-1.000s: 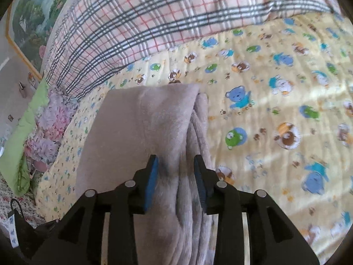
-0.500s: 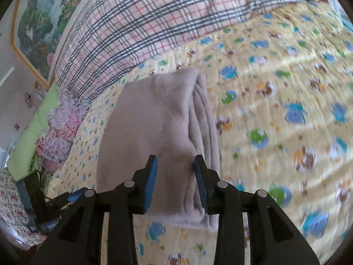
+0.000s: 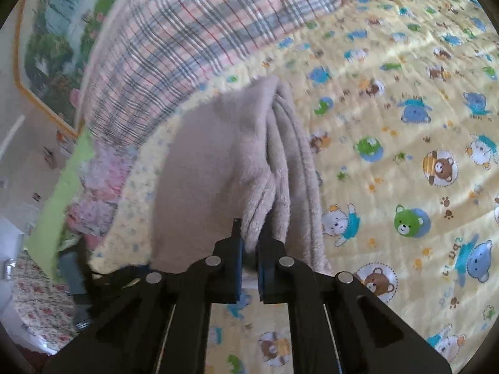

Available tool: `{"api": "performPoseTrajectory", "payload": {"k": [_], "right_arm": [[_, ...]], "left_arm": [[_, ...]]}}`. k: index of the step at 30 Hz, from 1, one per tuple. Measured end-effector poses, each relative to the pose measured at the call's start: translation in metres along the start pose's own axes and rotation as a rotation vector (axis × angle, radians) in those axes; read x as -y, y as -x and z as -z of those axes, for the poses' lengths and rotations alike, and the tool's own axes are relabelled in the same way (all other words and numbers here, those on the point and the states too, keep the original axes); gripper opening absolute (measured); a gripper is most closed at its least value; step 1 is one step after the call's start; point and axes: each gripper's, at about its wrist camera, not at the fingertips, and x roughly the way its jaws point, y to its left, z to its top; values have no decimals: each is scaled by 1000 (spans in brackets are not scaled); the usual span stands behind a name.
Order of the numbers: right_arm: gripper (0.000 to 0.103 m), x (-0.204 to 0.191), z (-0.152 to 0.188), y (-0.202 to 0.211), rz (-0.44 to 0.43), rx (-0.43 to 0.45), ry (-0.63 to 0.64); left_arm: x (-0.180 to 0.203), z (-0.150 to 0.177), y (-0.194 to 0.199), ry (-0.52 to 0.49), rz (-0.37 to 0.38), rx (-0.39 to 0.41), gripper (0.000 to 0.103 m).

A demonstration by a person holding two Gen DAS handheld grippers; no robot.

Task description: Fold small clothes

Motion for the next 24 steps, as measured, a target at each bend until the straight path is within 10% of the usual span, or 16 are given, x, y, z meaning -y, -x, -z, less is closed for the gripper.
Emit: {"api": "performPoseTrajectory", "payload": {"k": [10, 14, 19, 21, 24], "right_arm": [[6, 17, 17, -8, 142, -51, 51], [6, 10, 17, -6, 173, -70, 81], [12, -1, 12, -3, 191, -87, 130], [21, -5, 7, 3, 185, -72, 135], [66, -7, -7, 18, 157, 3, 107]], "left_arm": [[0, 15, 1, -24, 30, -66, 22], [-9, 12, 11, 9, 35, -62, 55], [-31, -2, 25, 96, 114, -37, 66], [-37, -12, 28, 112, 124, -19, 68], [-46, -31, 25, 152, 166, -18, 75]]}}
